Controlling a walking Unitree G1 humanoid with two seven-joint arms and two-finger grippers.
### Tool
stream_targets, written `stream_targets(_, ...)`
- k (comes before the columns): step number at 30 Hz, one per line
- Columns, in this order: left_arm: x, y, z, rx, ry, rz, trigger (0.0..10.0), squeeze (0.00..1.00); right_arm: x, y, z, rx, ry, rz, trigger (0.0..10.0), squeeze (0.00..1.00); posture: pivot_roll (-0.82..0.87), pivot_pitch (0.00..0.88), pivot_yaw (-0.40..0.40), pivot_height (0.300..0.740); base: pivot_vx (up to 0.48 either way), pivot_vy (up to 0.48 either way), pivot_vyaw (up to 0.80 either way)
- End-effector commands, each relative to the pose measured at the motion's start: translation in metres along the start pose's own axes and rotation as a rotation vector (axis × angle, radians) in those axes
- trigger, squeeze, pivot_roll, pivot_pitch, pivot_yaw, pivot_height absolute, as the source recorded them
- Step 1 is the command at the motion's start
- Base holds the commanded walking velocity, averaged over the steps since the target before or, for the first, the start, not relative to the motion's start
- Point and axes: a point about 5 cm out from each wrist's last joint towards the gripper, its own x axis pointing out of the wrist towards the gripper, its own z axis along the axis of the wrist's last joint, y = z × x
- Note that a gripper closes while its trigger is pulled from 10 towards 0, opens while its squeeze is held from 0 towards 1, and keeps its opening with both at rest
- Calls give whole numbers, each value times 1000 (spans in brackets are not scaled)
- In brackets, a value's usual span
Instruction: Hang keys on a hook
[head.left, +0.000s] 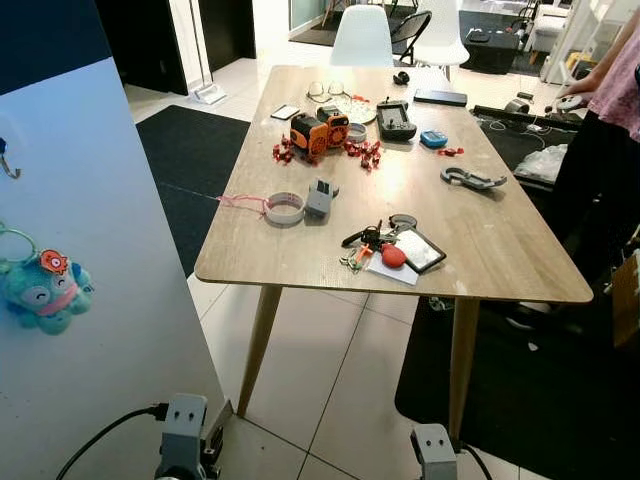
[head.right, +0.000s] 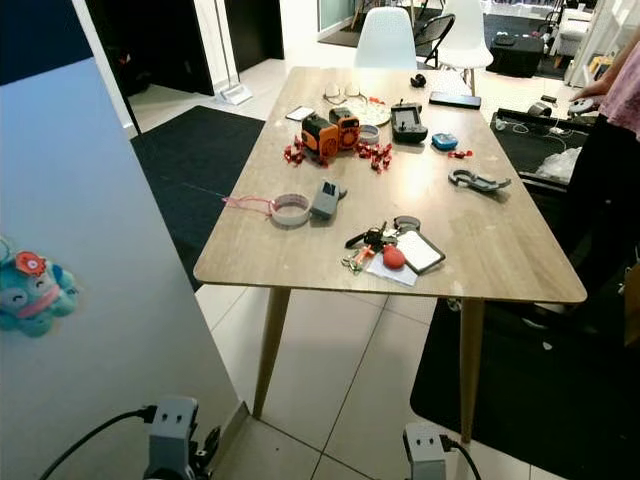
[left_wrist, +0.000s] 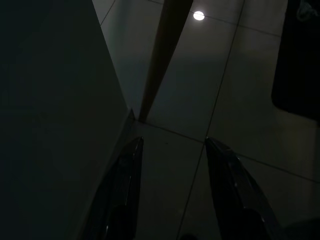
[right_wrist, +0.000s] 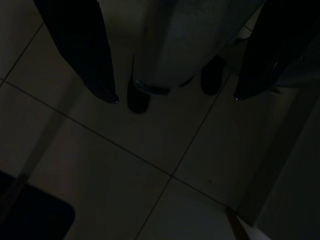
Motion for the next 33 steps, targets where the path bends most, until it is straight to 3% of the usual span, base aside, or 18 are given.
stream_targets(1,-1,-3,-4,-14,21,-2,10000,0,0,1,0,-11,7,6,10000,0,52,51,-9,740,0,480,0)
stream_targets(4,-1,-3,-4,-13,18,-10,10000,0,1,2,0,-10,5,6,10000,0,52,51,-8,740,0,480,0)
stream_targets(16,-1,-3,-1,-2,-10,-38,10000,0,1,1,2,-13,3,5,10000,0,51,49,-10,740,0,0,0)
stream_targets(33,-2,-4,-2,-11,-9,-54,10000,0,1,2,3,-24,1,10,10000,0,51,36,-17,740,0,-478,0)
